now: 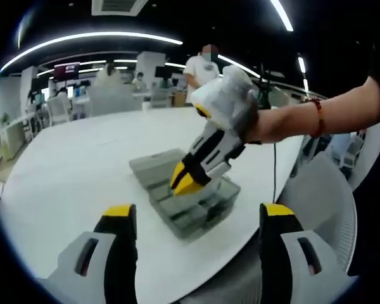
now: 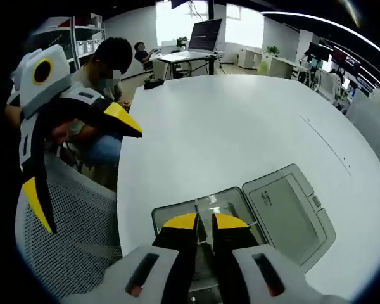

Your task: Insert the divider into the dual guide fixture by aligning both edges with the guide slots and pushing it downward to the bottom, including one-sided entry, uneven engagement, binding, and posture correction.

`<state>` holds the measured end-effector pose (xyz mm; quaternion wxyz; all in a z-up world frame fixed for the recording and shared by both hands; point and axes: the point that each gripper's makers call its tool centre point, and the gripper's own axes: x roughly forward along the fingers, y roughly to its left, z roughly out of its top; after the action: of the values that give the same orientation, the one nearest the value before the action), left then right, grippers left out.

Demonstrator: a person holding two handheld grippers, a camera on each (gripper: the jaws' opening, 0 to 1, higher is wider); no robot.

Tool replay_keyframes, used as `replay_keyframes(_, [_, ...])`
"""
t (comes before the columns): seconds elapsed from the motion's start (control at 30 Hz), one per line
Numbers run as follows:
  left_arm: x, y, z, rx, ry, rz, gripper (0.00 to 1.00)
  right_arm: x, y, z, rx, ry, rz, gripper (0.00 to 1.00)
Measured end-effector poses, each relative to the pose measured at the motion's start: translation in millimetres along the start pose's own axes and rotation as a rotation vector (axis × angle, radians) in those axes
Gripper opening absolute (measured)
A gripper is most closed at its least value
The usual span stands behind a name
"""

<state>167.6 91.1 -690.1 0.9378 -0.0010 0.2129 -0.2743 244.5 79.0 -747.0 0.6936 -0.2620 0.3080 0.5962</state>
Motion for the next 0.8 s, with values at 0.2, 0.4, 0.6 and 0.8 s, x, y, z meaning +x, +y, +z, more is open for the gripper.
replay_keyframes(0.2, [8,-7.2,2.8,0.007,0.009,-0.028,0.78,-26,-4,-0.6,0.036,-0.072,-0.046,0.1])
replay_keyframes(0.4, [16,-12.9,1.9,0.018,0.036,-0.064,0.79,-54,-4,-5.7,0.104,-0.148,-0.112,0.18])
replay_keyframes(0.6, [17,-12.6,3.8,0.059,0.04,-0.068,0.82,-84,-2,-17.4,0.191,-0.253,-0.194,0.31])
replay_keyframes(0.8, [14,-15.2,4.5,0.063,0.038,-0.097,0.86,-103,9,-32.2,0.223,-0.282,-0.22,0.44])
